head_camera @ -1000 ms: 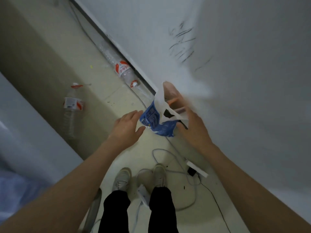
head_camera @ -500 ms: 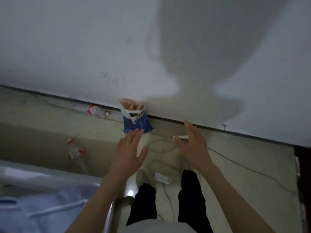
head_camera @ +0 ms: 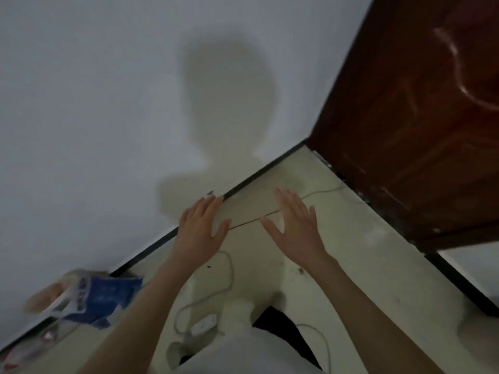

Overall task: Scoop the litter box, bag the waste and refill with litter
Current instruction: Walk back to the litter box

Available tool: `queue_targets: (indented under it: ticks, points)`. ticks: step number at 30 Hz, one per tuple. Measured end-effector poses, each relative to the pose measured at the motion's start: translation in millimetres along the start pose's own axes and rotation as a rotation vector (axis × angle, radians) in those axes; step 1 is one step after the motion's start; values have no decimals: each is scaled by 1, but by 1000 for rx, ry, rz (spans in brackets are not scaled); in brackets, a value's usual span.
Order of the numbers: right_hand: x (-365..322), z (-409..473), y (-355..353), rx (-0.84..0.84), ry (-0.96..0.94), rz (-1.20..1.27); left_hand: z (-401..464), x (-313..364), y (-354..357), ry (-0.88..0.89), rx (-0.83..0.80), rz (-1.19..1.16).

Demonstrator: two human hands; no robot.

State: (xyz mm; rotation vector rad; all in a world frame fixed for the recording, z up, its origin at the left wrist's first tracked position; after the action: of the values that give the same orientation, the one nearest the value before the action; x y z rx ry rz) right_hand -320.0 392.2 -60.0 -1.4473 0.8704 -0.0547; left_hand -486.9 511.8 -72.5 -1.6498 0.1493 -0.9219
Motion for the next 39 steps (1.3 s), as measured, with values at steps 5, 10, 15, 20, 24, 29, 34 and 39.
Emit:
queue_targets:
  ticks: [5, 10, 15, 20, 24, 29, 34, 39]
  points:
    - [145, -26, -90, 156, 264, -25, 58, 167, 77, 306, -151, -23]
    - [249, -92, -149, 321, 581, -28, 73, 296, 140, 588, -286, -40]
    - [317, -158, -177, 473, 869, 8, 68, 402, 191, 870, -441, -13]
    - [379, -215, -212, 624, 1073, 15, 53, 515, 249, 1086, -573, -46]
    - [431, -254, -248, 749, 1224, -26, 33, 604, 294, 1251, -648, -112]
    - [477, -302, -276, 821, 1399, -66, 3, 699, 347, 1472, -672, -82]
    - [502, -375, -271, 811, 1629, -27, -66, 756, 392, 1674, -780, -36]
    - [528, -456, -259, 775, 1778, 43, -148, 798, 428, 1765, -830, -4]
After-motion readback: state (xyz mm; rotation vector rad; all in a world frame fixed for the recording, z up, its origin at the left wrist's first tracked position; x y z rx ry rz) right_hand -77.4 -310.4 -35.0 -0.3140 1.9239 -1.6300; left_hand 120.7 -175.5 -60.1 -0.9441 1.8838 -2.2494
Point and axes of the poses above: each hand's wrist, its own z-axis towards the middle knuckle, its own y-axis out of the palm, x = y × z, the point moved 1 cm from there along z, towards the middle knuckle, and after that the axes turned 9 degrees about x, right-handed, at the moved point
